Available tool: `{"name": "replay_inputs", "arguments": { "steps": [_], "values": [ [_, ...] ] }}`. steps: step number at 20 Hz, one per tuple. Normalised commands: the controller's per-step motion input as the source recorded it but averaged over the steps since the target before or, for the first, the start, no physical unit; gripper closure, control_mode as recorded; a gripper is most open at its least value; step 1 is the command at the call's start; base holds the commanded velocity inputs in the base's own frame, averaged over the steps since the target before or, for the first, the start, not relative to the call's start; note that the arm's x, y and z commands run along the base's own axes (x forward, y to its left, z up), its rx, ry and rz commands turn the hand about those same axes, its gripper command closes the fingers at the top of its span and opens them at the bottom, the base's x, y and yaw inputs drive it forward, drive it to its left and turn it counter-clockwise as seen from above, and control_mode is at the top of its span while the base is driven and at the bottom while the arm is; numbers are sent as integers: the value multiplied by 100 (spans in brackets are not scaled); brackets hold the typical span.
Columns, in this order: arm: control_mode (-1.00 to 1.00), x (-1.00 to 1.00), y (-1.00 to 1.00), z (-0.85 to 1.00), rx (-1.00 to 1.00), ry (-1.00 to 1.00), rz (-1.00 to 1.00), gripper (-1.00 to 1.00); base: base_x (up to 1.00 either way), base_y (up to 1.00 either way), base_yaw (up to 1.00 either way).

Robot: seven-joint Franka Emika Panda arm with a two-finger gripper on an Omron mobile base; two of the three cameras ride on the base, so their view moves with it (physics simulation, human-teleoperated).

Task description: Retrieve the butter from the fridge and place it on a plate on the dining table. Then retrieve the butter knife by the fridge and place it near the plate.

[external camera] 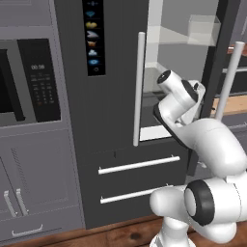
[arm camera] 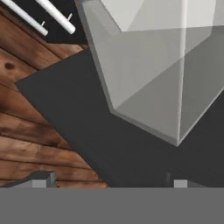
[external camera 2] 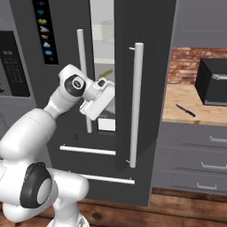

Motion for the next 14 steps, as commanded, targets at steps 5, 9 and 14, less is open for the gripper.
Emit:
{"name": "replay_inputs", "arguments": {
  "steps": [5, 9, 14],
  "values": [
    [-100, -1, -34, 4, -9, 5, 0, -100, 0, 0, 0],
    [-100, -32, -65, 9, -5, 5, 0, -100, 0, 0, 0],
    [-100, -63, -100, 19, -1, 6, 0, -100, 0, 0, 0]
  ]
}}
